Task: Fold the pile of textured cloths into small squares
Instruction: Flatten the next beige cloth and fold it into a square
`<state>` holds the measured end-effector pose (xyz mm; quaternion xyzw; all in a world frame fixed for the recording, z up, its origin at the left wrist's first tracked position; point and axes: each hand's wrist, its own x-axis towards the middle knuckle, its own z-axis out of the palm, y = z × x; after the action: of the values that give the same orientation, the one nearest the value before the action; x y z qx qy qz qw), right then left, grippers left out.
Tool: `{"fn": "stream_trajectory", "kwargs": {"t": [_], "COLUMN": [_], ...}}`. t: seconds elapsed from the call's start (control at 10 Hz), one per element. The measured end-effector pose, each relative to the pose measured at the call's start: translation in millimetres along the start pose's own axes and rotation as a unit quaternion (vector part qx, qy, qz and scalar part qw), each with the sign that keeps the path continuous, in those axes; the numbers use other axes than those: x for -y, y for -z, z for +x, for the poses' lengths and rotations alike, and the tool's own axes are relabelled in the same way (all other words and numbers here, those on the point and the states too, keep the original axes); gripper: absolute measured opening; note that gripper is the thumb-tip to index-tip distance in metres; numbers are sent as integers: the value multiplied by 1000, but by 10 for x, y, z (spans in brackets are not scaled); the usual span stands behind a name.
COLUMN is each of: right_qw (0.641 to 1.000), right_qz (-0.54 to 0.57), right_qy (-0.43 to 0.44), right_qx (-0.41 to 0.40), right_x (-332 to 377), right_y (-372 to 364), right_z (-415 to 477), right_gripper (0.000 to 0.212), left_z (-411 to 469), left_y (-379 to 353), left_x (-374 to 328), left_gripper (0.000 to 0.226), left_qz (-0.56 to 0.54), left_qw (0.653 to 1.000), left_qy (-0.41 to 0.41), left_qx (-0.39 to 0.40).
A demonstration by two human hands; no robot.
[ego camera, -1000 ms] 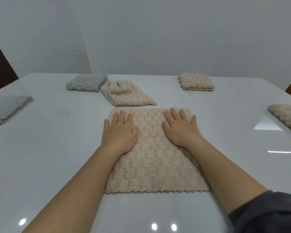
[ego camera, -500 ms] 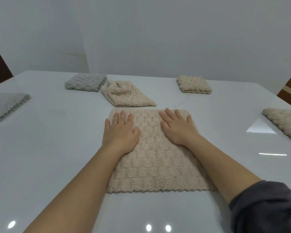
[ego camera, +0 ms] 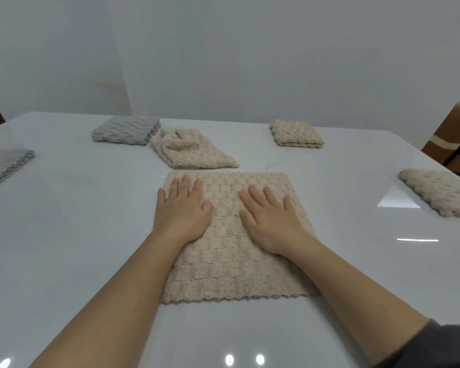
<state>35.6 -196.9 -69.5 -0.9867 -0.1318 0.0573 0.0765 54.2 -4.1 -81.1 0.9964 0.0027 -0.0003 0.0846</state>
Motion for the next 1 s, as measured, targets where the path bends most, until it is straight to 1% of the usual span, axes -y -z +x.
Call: {"fn": "stream_trajectory", "kwargs": {"t": [0.2,0.3,0.4,0.5,0.7,0.8,0.9,1.0], "right_qw": [996,997,1000,1000,1000,998,999,1000], "right_qz": [-10,0,10,7,-8,-6,4,15], "right_qy": [-89,-73,-2,22,-26,-61,-49,-13], "right_qx": [2,-25,-22,8,9,6,-12,-13], "right_x": [-337,-212,84,174,-234,-324,-214,-83], "right_y": [99,128,71,-15,28,79,106,112], "right_z": [-136,-166,-212,-254,-431,-490,-441,-282], "right_gripper": [58,58,59,60,59,60,60,59], "left_z": [10,10,9,6,8,4,3,-5], "left_y": [-11,-5,0,0,-5,-2,1,9], "left_x": [-4,-2,0,-2,-1,-2,-6,-3], "left_gripper": [61,61,61,61,61,61,61,61], "left_qz": [-2,-2,0,-2,-2,-1,-1,0], "left_qw": [1000,1000,1000,1000,1000,1000,1000,1000], "left_qy": [1,0,2,2,2,1,0,1], "left_qx": [1,1,4,2,2,3,3,2]}}
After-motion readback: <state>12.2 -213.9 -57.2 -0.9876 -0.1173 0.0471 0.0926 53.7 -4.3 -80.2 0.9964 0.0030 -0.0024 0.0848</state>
